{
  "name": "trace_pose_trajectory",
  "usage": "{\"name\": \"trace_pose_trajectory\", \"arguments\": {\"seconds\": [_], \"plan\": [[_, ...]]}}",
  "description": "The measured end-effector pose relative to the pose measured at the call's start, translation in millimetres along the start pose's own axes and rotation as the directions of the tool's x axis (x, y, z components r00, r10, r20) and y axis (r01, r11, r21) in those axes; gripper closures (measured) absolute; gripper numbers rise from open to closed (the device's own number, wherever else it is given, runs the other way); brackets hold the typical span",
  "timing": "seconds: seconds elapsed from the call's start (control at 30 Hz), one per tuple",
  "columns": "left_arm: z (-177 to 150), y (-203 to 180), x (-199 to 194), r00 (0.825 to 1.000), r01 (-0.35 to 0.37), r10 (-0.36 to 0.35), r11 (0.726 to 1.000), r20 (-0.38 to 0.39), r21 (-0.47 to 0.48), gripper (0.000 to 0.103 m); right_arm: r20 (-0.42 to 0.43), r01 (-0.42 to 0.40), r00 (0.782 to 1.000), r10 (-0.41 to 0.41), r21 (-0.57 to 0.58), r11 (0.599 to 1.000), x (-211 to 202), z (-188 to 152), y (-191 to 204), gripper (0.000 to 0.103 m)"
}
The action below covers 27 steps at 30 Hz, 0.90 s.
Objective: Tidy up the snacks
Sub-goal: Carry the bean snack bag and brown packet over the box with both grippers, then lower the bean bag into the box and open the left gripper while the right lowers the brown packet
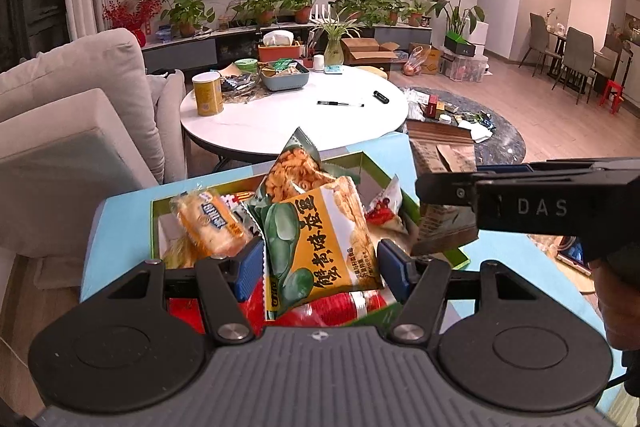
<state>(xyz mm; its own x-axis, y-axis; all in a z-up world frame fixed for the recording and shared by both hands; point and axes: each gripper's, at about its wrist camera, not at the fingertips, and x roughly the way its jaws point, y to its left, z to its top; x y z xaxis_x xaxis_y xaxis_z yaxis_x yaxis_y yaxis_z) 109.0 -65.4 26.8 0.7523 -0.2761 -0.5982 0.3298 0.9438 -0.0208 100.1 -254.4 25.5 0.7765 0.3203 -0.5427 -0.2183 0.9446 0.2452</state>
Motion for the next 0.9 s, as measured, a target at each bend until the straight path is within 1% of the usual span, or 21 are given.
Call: {"name": "trace_pose_trajectory", "arguments": {"seconds": [0.17, 0.47, 0.9], "plan": [[7.0, 2.6, 19.7, 1.0, 0.002, -0.002, 1.0, -0.017, -0.011, 0.045, 0.002, -0.005, 1.0, 0.005, 0.01, 1.0, 12.6, 7.4, -1.6, 0.018], [9.9, 6.1, 46.5, 0.998, 0.002, -0.003, 1.0, -0.055, -0.027, 0.045, -0.026, -0.01, 1.0, 0.011, 0.035, 0.999, 33.6, 9.0, -7.7, 0.018], [7.8, 7.0, 66.0, 0.995, 0.002, -0.005, 0.999, -0.097, -0.033, 0.045, -0.064, -0.02, 0.998, 0.024, 0.06, 0.998, 53.8, 7.9, -15.1, 0.018]]}}
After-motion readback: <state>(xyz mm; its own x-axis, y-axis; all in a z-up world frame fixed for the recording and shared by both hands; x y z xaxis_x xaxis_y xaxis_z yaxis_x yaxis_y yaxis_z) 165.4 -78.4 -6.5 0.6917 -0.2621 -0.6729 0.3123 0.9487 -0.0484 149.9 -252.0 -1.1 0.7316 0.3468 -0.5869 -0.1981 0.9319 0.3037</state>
